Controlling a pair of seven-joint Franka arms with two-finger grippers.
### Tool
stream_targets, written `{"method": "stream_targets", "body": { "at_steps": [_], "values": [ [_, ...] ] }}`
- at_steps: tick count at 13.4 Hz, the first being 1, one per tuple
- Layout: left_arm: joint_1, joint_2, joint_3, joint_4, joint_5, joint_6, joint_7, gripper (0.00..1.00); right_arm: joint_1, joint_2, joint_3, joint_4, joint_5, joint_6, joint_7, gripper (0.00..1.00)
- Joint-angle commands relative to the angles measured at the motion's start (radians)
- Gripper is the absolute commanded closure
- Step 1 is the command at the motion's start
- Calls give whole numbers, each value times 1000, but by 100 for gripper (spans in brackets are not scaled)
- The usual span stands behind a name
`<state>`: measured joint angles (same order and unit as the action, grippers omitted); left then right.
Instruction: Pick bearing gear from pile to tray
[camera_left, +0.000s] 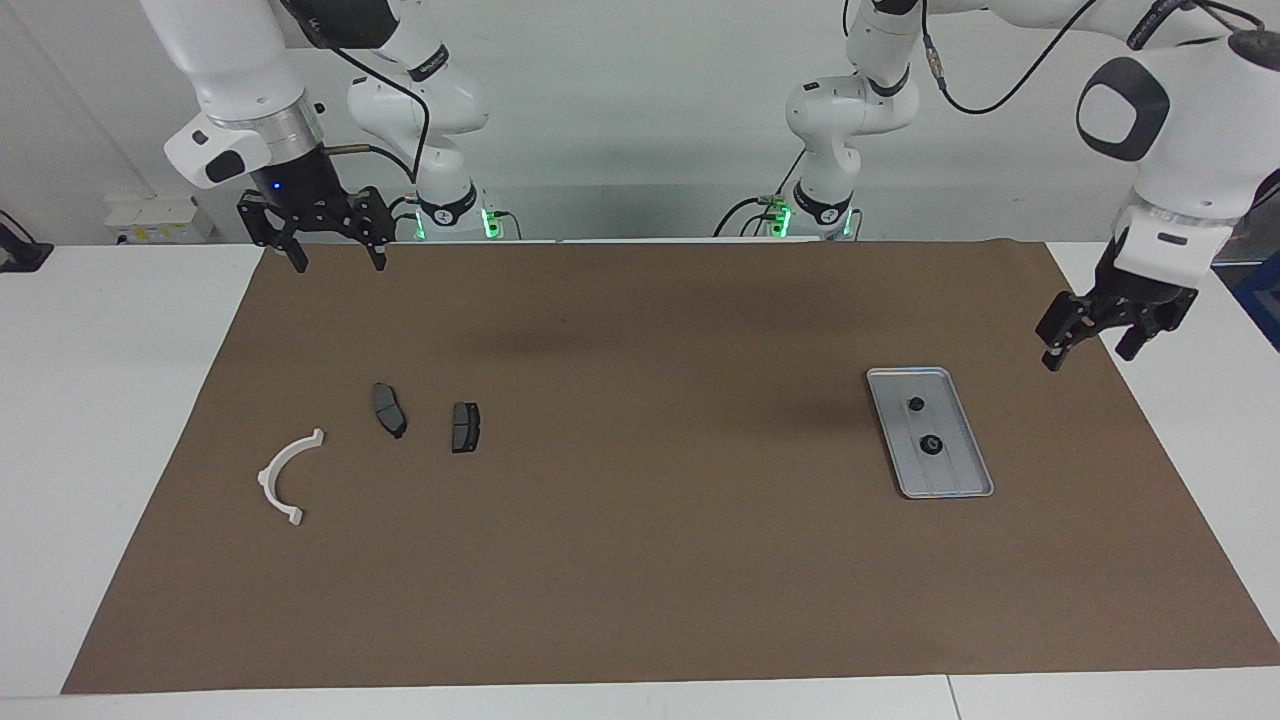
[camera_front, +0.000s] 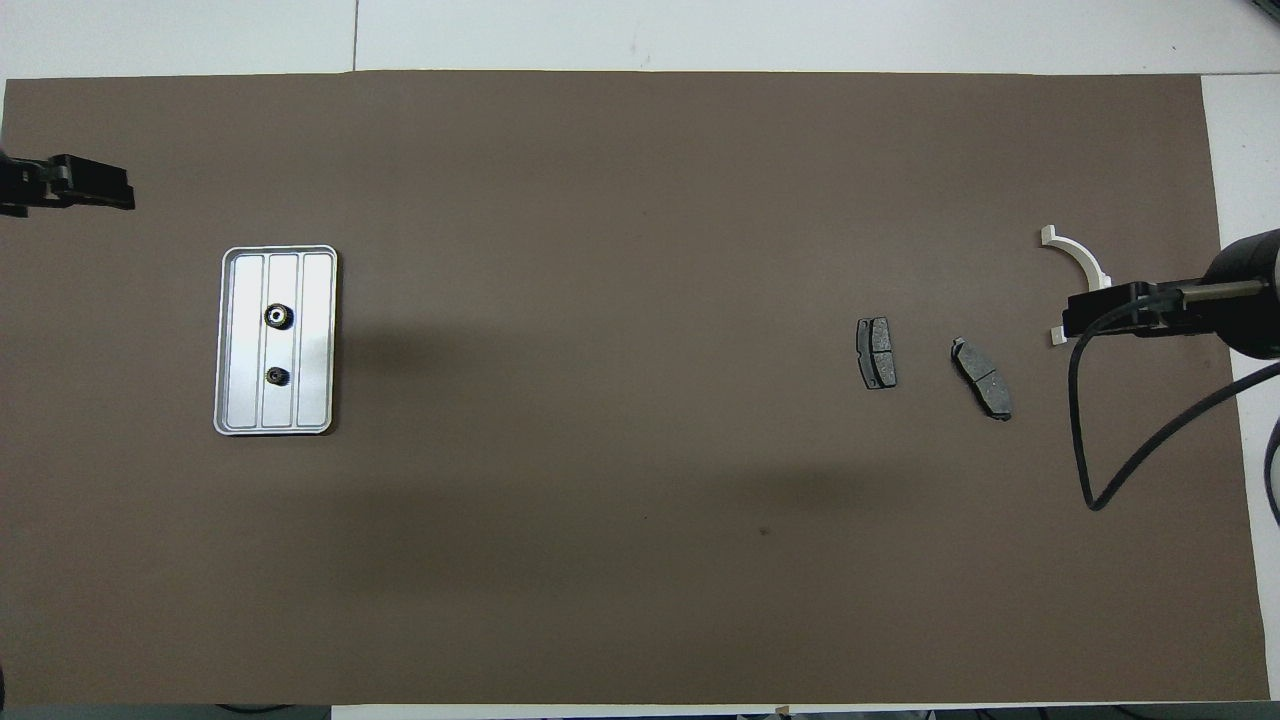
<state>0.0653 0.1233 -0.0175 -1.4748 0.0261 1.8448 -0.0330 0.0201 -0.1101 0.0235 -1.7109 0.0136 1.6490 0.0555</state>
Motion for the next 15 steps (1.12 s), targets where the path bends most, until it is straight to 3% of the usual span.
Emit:
{"method": "stream_targets", "body": {
  "at_steps": [1,4,6,15],
  "values": [
    [-1,-106,-10,-6,-25,-71,-85,0,-6,-13,3,-12,-11,-12,-22,0],
    [-59,-166,-9,-16,-14,-182,-94,0,-6,-13,3,-12,-11,-12,-22,0],
    [-110,-221,4,-102,-3,-225,-93,0,-6,-13,3,-12,-11,-12,-22,0],
    [-164,-221,8,-108,-9,-328,-85,0,-6,-13,3,-12,-11,-12,-22,0]
  ]
}}
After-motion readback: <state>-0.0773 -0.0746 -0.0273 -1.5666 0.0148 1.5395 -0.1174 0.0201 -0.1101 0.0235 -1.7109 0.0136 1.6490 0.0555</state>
